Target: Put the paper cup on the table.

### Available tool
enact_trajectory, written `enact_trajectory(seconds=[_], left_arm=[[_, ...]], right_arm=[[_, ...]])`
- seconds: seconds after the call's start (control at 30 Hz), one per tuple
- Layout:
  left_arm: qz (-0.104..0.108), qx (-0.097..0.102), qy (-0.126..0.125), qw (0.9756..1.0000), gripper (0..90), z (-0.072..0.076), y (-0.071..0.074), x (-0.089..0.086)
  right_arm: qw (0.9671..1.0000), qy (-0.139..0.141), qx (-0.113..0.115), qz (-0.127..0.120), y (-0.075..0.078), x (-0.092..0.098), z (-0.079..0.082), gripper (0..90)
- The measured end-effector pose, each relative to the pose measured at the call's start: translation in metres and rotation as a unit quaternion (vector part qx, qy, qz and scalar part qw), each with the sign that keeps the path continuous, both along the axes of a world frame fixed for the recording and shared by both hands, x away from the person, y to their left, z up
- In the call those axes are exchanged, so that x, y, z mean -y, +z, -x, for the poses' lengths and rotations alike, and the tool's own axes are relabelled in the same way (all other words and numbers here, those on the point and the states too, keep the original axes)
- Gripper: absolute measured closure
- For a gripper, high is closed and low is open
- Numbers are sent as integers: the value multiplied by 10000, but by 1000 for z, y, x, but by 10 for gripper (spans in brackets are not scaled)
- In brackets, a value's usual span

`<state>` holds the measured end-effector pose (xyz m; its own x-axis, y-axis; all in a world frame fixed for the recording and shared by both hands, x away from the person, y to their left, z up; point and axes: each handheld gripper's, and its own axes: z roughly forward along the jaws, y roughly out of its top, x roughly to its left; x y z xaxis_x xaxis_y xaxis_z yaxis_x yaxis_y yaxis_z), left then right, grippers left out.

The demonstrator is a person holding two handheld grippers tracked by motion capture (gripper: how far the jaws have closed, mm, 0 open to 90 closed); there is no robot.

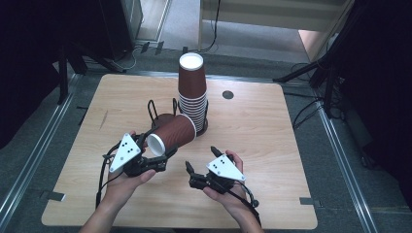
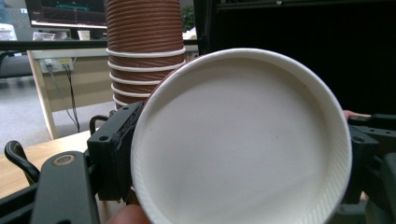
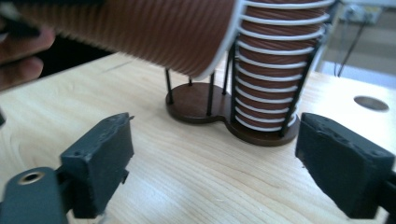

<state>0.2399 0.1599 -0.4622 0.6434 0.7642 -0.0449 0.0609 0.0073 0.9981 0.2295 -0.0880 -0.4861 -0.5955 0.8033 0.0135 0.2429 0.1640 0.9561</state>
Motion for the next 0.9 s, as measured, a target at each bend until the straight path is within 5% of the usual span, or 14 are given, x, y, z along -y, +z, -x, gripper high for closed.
enact_trajectory(seconds=[0.23,0.37,0.47,0.73,0.8,0.83,0.87,0.9], left_arm=[[89,37,-1,10000,211,-1,-2,2],[121,56,16,9999,212,0,-5,4],[188,79,8,9998,212,0,-5,5],[213,102,24,9997,212,-2,-10,6],[234,105,28,9997,212,-2,-11,7],[259,109,20,9996,212,-2,-11,7],[259,109,20,9996,212,-2,-11,7],[259,111,26,9996,212,-2,-11,7]], right_arm=[[9970,31,-451,-625,13,8,0,68],[9974,-86,-422,-585,15,6,3,57],[9954,-107,-553,-776,16,7,3,55],[9847,-525,-919,-1384,24,10,6,47],[9798,-598,-1032,-1605,26,11,7,36],[9733,-728,-1176,-1830,27,12,6,32],[9733,-728,-1176,-1830,27,12,6,32],[9698,-790,-1247,-1940,27,12,6,30]])
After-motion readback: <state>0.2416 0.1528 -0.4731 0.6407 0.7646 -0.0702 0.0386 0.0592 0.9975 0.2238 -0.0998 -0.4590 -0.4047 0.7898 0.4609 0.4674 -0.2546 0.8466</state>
